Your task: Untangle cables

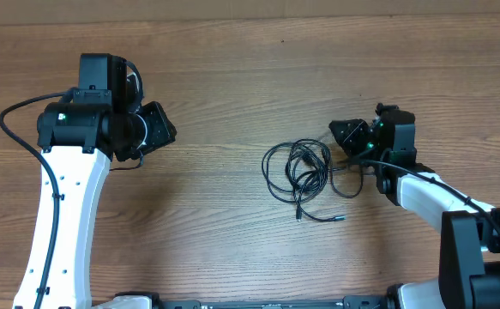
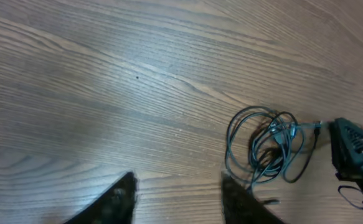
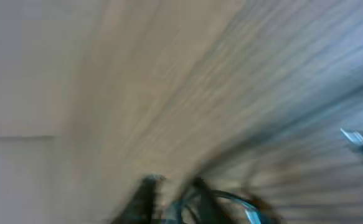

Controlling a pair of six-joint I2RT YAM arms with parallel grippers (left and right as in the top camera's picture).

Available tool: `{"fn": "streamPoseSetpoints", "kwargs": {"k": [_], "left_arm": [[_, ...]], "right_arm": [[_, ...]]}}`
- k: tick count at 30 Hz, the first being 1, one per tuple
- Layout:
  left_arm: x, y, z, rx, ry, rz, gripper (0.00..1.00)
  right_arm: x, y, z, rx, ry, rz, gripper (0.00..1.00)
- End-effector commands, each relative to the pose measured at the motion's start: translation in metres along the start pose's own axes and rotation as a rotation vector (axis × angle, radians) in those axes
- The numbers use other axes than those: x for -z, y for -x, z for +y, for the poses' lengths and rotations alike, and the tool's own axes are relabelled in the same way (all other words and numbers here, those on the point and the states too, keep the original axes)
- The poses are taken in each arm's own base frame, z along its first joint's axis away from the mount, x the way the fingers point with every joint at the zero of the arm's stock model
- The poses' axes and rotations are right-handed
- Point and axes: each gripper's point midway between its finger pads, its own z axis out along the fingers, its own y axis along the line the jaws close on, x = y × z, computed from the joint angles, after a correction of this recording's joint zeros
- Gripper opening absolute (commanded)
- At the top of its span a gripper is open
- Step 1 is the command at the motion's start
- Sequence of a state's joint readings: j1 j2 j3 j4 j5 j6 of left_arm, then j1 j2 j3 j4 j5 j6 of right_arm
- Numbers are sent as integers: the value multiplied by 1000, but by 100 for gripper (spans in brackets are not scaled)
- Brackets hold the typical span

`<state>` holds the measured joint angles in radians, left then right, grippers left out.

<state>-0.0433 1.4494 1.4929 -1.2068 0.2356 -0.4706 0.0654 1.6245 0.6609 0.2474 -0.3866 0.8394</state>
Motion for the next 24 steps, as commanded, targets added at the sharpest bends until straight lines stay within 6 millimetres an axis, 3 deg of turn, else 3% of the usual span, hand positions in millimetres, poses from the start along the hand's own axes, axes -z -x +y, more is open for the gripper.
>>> {"fn": "streamPoseSetpoints", "kwargs": {"k": [1, 6, 7, 11, 13, 16, 17, 20, 24], "left_arm": [[3, -1, -8, -9, -38, 6, 57], [0, -4, -15, -39, -46, 12, 82], [-1, -6, -18, -57, -50, 15, 88], [-1, -7, -24, -83, -61, 14, 94], [-2, -7, -25, -87, -64, 11, 98], [-2, -6, -26, -87, -67, 7, 100], [-2, -5, -27, -86, -69, 3, 100], [-1, -1, -28, -85, -76, -11, 100], [-1, -1, -29, -86, -76, -14, 100]], "right_arm": [[5, -15, 49, 100, 226, 113, 4], [28, -28, 89, 177, 402, 194, 4], [42, -32, 105, 224, 455, 202, 4], [68, -28, 127, 272, 475, 144, 4], [71, -23, 114, 221, 374, 106, 6], [63, -18, 73, 163, 151, 44, 23], [59, -18, 64, 176, 104, 34, 33], [44, -26, 51, 271, 34, 32, 57], [15, -27, 42, 301, -5, -6, 67]]}}
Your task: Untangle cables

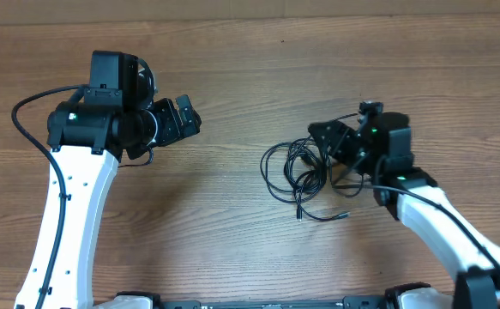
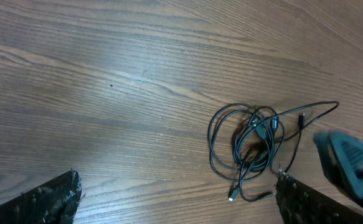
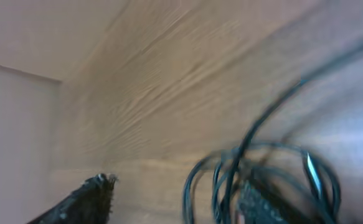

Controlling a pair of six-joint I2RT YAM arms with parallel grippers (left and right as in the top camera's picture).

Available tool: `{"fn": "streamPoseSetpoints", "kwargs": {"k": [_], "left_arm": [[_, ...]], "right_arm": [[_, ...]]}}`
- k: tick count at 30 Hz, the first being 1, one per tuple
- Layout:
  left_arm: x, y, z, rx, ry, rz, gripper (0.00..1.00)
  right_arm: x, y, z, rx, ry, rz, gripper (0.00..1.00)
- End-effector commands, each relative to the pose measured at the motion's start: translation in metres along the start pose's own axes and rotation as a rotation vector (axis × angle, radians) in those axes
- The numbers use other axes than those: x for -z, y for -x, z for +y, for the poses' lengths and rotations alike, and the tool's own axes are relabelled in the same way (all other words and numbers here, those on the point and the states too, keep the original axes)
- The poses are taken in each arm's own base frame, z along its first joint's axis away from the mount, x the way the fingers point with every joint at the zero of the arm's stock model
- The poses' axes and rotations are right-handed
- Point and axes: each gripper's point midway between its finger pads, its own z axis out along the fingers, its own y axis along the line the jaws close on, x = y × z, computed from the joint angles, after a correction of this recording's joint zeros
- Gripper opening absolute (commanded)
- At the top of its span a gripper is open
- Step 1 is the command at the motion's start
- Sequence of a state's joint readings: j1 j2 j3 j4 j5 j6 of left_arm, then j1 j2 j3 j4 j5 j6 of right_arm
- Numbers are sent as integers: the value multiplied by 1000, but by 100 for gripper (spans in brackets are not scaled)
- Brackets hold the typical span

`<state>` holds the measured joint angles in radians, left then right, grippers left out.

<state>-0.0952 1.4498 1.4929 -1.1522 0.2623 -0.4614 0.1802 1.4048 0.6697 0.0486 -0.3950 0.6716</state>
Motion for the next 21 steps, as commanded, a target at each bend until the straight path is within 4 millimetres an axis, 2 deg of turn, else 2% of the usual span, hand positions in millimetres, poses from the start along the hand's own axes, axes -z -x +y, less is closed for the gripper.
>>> {"fn": "streamPoseSetpoints", "kwargs": {"k": [1, 5, 10, 14, 18, 21], "left_arm": [[1, 0, -4, -17, -11, 1, 100], [1, -1, -3, -17, -8, 5, 100], [1, 0, -3, -17, -10, 3, 100], [1, 0, -3, -16, -10, 3, 100], [1, -1, -3, -16, -10, 3, 99], [1, 0, -3, -16, -9, 3, 100]], "right_arm": [[-21, 10, -19, 53, -91, -81, 67], [-34, 22, -40, -42, -156, -161, 68], [-48, 31, -46, -35, -143, -207, 68], [-61, 33, -51, -110, -110, -235, 66], [-72, 35, -56, -205, -74, -261, 58], [-73, 43, -48, -257, -24, -295, 39]]}}
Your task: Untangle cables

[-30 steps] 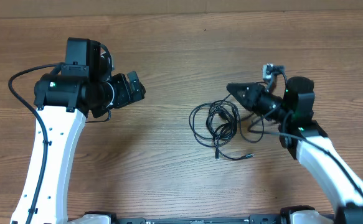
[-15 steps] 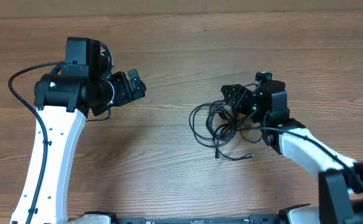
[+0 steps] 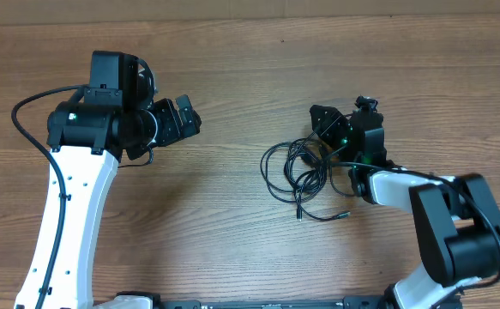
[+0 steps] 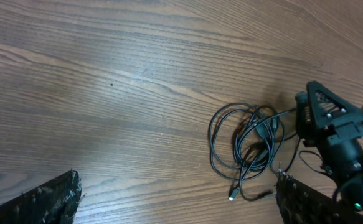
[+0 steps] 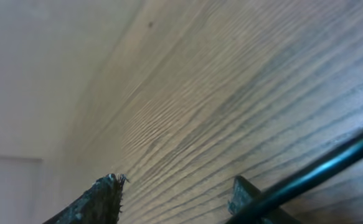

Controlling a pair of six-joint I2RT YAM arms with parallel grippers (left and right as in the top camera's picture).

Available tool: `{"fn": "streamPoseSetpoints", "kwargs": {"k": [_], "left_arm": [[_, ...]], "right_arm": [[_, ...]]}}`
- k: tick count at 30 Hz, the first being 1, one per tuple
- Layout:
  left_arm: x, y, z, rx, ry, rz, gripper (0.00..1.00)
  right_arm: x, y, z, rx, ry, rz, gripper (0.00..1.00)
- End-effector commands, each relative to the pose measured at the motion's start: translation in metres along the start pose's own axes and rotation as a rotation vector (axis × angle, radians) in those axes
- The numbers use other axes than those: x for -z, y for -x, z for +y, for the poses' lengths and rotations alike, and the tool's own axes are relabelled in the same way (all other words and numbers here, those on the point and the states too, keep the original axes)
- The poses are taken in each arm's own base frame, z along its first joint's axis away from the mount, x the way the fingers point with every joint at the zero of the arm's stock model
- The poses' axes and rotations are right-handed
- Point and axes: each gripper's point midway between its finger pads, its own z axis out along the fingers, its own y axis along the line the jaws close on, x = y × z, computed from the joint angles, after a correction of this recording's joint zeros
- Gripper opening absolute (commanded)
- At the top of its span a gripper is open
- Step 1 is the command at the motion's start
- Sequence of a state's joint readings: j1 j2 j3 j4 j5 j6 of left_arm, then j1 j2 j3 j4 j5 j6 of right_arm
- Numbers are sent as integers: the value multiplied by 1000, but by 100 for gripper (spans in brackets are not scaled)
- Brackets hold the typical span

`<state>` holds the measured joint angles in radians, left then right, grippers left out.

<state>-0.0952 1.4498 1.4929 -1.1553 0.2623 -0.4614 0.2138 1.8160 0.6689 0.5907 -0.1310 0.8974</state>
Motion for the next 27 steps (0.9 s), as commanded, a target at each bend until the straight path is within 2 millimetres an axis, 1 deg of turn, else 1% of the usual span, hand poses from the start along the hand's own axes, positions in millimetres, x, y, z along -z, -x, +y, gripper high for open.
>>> {"fn": "streamPoseSetpoints", "kwargs": {"k": [1, 2, 3, 4, 5, 6, 7, 9, 11, 12, 13, 14, 15, 16, 17, 20, 22, 23, 24, 26, 27], "left_arm": [[1, 0, -4, -17, -10, 1, 100], [1, 0, -4, -17, -11, 1, 100], [1, 0, -4, -17, -11, 1, 100], [1, 0, -4, -17, -10, 1, 100], [1, 0, -4, -17, -11, 0, 100], [1, 0, -4, -17, -11, 1, 100], [1, 0, -4, -18, -10, 0, 100], [1, 1, -4, -19, -13, -5, 100], [1, 2, -4, -19, -14, -6, 99], [1, 2, -4, -18, -14, -6, 100], [1, 2, -4, -19, -15, -5, 100], [0, 1, -5, -19, -19, -3, 100], [0, 0, -7, -25, -34, 4, 100], [-1, -1, -10, -36, -49, 9, 100], [-2, -3, -16, -79, -87, 23, 100], [-6, -15, -34, -212, -222, 69, 100], [-15, -28, -44, -305, -324, 104, 100], [-19, -32, -46, -330, -355, 115, 100], [-27, -43, -49, -385, -424, 137, 100], [-35, -56, -53, -424, -509, 162, 100], [-40, -64, -56, -428, -573, 176, 100]], "right_arm": [[-1, 11, 11, -89, 42, -44, 38], [-1, 15, 15, -86, 61, -60, 34], [-1, 16, 18, -84, 74, -66, 23], [0, 16, 22, -81, 91, -59, 10], [0, 14, 27, -78, 116, -44, 4], [1, 10, 37, -69, 163, -17, 4], [5, 7, 54, -51, 241, 19, 4], [14, 3, 75, -14, 329, 58, 4], [27, 2, 94, 17, 392, 90, 4], [32, 2, 100, 23, 407, 98, 4], [41, 4, 110, 33, 430, 106, 4], [46, 5, 115, 36, 439, 109, 4], [58, 7, 126, 43, 458, 113, 4], [64, 8, 131, 47, 466, 117, 4], [78, 8, 142, 74, 494, 129, 4], [107, 4, 161, 132, 531, 150, 4], [128, -3, 171, 172, 545, 177, 4], [135, -5, 174, 187, 554, 186, 4], [149, -12, 181, 225, 579, 203, 4], [166, -19, 192, 277, 619, 213, 4], [180, -25, 201, 304, 655, 222, 4]]}}
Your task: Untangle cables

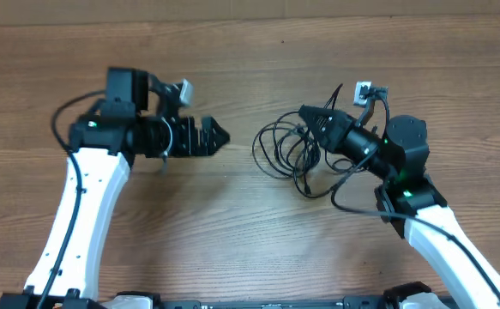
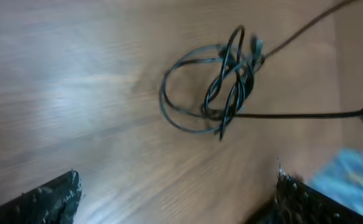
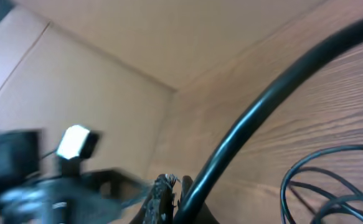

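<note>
A tangle of thin black cables lies mid-table, with loose ends trailing toward the near side. It shows as looped strands in the left wrist view. My right gripper reaches in from the right and is shut on a cable strand at the tangle's far right edge. That strand runs large and close across the right wrist view from the closed jaws. My left gripper hovers left of the tangle, open wide, with nothing between its fingers.
The wooden table stretches all round the tangle. A pale cardboard wall runs along its far edge. The left arm and right arm come in from the near corners.
My right gripper, then open around a strand, is now shut on it, and the tangle has shifted slightly away and left. My left gripper has moved right, closer to the tangle, still open.
At first my left gripper sat far left, narrowly open, and my right gripper was beside the tangle's right edge. Then the left jaws stood wide open and the right gripper reached the upper right strands. It was open around one strand, and now grips it.
</note>
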Controlling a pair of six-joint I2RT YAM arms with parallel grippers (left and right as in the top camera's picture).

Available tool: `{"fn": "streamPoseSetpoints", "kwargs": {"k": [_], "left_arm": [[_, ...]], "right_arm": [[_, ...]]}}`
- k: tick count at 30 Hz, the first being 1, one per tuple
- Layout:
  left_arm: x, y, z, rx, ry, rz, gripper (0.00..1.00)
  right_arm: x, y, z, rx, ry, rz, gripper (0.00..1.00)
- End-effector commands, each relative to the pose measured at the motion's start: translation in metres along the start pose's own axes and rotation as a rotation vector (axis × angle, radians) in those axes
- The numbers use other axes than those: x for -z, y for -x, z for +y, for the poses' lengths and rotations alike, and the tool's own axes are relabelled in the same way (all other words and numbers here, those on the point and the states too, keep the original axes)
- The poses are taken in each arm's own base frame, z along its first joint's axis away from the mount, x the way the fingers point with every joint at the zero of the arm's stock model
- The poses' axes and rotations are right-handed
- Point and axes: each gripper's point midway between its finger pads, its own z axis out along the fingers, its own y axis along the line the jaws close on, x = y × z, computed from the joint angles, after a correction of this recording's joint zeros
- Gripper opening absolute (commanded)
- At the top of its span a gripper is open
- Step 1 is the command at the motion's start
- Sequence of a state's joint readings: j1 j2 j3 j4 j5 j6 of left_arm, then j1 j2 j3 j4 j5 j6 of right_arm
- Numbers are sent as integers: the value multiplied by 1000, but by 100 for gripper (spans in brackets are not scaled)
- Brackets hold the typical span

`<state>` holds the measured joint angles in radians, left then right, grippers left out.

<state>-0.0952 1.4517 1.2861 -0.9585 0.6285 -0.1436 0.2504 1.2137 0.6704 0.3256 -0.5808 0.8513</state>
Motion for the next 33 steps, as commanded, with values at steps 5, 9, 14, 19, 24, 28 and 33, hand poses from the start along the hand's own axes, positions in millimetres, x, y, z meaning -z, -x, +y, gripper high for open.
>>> {"fn": "streamPoseSetpoints", "kwargs": {"k": [5, 9, 14, 19, 24, 28, 33], "left_arm": [[-27, -28, -29, -123, -343, 32, 100], [-37, -30, -31, -77, -343, 37, 99], [-59, -46, -59, -157, -332, 90, 99], [-84, -56, -37, -80, -44, 100, 100], [-95, -60, -34, -101, 69, 77, 100], [-106, -64, -37, -128, 58, 58, 88], [-117, -72, 3, -32, 209, 10, 59]], "right_arm": [[22, -26, 79, 181, 198, 61, 4], [21, -37, 92, 201, 225, 77, 4], [15, -49, 96, 195, 217, 88, 4], [16, -49, 97, 192, 221, 91, 4], [23, -42, 112, 218, 252, 63, 4], [33, -29, 138, 253, 302, 23, 4], [42, -17, 153, 289, 321, -26, 4]]}}
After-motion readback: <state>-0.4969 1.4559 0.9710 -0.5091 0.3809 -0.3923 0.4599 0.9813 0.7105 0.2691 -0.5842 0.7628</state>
